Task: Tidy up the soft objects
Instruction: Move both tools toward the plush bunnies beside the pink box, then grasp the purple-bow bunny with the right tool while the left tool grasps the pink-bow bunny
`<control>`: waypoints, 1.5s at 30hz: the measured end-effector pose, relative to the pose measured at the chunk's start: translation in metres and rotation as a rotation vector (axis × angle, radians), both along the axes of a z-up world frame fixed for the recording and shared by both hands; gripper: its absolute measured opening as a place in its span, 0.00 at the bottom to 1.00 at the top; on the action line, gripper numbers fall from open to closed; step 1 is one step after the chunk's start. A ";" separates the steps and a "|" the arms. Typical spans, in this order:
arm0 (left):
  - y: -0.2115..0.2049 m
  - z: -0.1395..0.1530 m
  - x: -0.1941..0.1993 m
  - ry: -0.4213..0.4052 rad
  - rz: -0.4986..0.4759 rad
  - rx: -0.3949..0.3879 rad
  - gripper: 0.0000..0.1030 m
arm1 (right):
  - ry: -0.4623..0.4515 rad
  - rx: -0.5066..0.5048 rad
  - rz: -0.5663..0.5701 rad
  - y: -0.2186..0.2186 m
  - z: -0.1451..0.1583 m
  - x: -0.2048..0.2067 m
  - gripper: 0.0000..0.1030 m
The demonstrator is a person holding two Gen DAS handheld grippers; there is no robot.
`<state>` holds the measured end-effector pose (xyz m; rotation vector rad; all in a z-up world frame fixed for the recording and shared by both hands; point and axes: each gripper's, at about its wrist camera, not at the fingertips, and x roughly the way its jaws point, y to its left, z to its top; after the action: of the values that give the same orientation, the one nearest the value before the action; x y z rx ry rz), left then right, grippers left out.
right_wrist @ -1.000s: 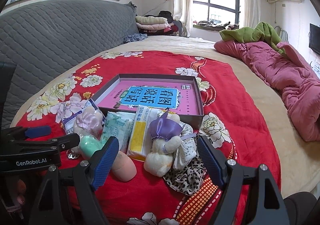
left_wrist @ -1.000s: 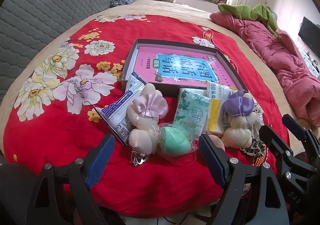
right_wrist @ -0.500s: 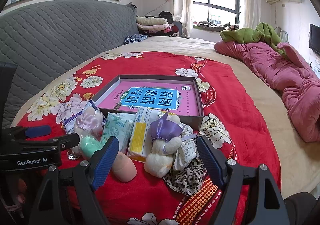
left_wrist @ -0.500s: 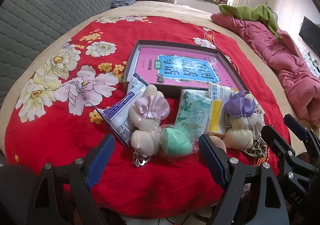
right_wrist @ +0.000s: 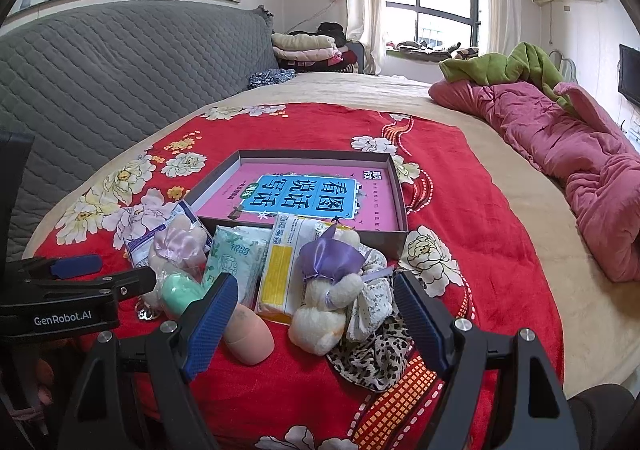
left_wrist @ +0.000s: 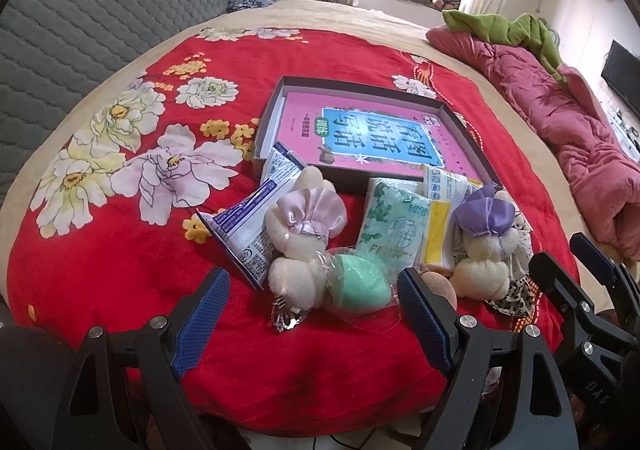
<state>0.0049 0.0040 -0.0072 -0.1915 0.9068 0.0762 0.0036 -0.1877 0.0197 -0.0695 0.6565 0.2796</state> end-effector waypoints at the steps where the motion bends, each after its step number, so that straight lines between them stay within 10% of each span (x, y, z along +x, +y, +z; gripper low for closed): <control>1: 0.001 0.000 0.000 0.002 0.002 -0.001 0.84 | 0.001 0.002 0.001 0.000 0.000 0.000 0.77; 19: 0.035 -0.024 0.016 0.068 0.042 -0.046 0.83 | 0.053 0.025 0.017 -0.002 -0.013 0.018 0.77; 24: 0.039 -0.019 0.037 0.037 0.028 -0.105 0.60 | 0.055 0.016 0.023 0.001 -0.016 0.023 0.77; 45: 0.017 -0.048 0.097 0.190 -0.073 -0.081 0.36 | 0.147 0.063 -0.038 -0.018 -0.035 0.062 0.68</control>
<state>0.1019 0.0210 -0.0556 -0.2286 1.1063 -0.0107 0.0657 -0.2058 -0.0157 0.0247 0.7939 0.2699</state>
